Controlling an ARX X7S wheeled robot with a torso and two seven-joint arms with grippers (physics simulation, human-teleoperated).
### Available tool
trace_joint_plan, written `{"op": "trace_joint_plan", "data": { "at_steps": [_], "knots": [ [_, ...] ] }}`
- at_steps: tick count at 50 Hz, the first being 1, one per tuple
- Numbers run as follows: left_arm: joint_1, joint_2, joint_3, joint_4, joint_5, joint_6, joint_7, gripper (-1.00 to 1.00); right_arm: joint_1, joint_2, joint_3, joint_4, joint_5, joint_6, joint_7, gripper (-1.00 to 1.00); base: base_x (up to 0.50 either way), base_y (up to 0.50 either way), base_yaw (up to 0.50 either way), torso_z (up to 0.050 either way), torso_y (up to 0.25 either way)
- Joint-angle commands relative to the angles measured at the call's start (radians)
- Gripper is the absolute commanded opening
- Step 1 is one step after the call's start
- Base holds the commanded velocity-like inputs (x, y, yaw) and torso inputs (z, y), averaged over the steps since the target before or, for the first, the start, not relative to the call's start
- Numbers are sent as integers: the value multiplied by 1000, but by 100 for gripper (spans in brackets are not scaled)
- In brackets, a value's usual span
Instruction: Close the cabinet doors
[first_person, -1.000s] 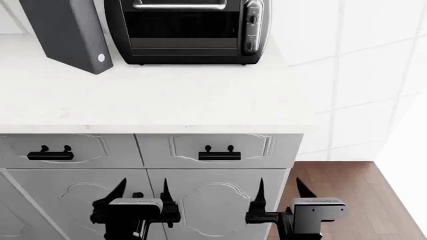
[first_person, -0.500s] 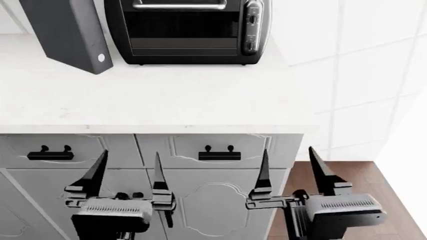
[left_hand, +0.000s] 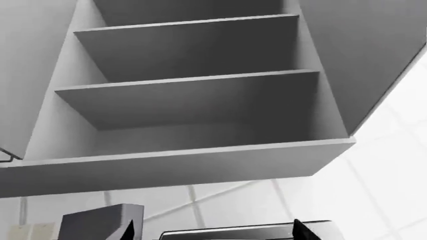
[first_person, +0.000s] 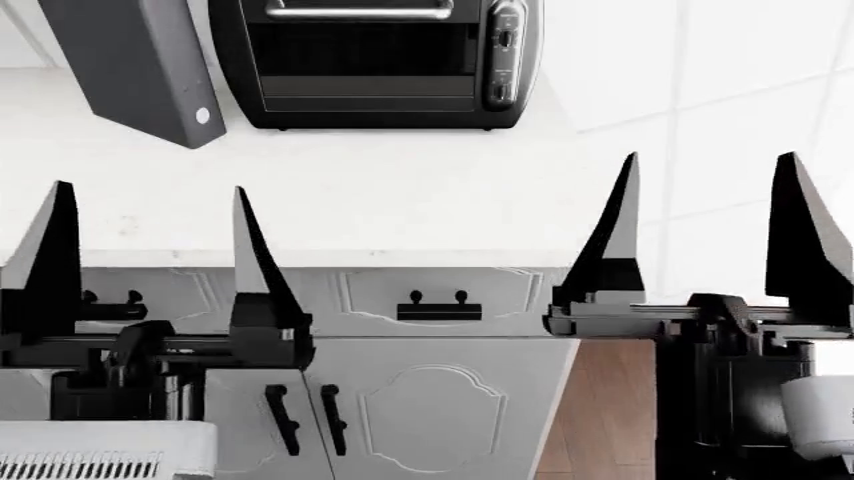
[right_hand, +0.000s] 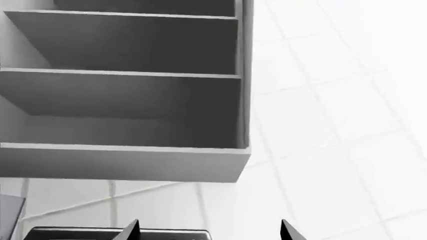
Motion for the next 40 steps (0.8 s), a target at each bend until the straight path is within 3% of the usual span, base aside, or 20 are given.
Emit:
{"op": "trace_joint_plan", "data": {
  "at_steps": [1, 15, 32, 40],
  "knots": [
    [-84, -20, -43, 163, -19, -88, -25, 100, 70, 23, 31, -165, 11, 99, 28, 100, 0, 0, 0, 0, 0],
    [-78, -45, -44, 202, -10, -72, -41, 100, 108, 46, 37, -245, 29, 180, 48, 100, 0, 0, 0, 0, 0],
    [-87, -62, -51, 192, -15, -72, -64, 100, 71, 71, 28, -224, 47, 124, 57, 100, 3, 0, 0, 0, 0],
    [-86, -68, -46, 193, -16, -73, -72, 100, 64, 82, 24, -218, 58, 104, 58, 100, 437, 0, 0, 0, 0]
  ]
}}
